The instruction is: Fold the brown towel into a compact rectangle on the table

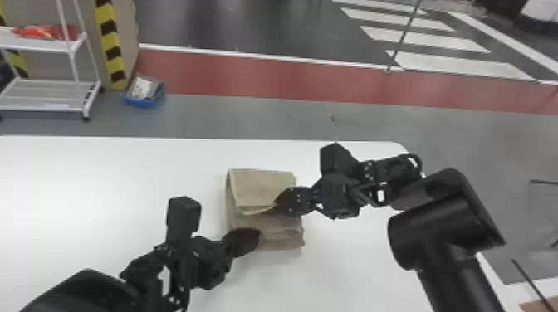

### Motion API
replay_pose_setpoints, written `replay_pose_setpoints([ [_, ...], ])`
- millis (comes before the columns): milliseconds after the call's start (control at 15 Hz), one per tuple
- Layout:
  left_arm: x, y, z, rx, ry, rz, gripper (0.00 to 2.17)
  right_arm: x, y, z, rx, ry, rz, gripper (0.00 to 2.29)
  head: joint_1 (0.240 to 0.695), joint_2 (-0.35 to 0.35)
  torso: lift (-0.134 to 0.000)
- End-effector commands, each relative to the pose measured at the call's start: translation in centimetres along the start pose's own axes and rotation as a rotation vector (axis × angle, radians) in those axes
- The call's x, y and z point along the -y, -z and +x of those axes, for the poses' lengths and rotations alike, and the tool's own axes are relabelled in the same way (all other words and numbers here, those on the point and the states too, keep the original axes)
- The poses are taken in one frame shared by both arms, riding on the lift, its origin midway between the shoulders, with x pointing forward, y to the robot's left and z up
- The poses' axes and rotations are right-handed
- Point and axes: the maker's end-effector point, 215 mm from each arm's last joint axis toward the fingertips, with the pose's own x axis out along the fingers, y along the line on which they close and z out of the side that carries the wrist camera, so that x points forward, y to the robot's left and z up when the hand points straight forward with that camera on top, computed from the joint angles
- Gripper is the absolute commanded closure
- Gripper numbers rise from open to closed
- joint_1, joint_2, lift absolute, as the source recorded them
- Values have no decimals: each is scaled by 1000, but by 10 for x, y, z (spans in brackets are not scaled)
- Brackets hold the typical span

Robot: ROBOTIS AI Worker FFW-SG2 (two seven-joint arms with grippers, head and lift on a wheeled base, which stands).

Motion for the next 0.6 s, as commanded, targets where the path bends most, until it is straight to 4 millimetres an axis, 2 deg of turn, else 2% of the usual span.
replay_pose_setpoints([
  [0,0,0,0,0,0,0,1710,-8,-3,8,-5,-24,-10,1393,695,-244,-124],
  [133,2,1,1,-2,3,1,1710,-20,-3,23,-11,-55,-16,1393,695,-239,-124],
  [267,2,1,1,-3,2,0,1710,-21,-1,24,-9,-59,-8,1376,695,-232,-124],
  [333,1,1,0,-4,1,1,1710,-21,-1,24,-6,-58,-7,1332,695,-231,-124],
  [400,1,2,0,-5,1,0,1710,-20,0,22,-4,-55,-2,1193,695,-230,-124],
  [533,2,3,0,-6,3,1,1710,-18,1,18,6,-46,12,1136,695,-230,-124],
])
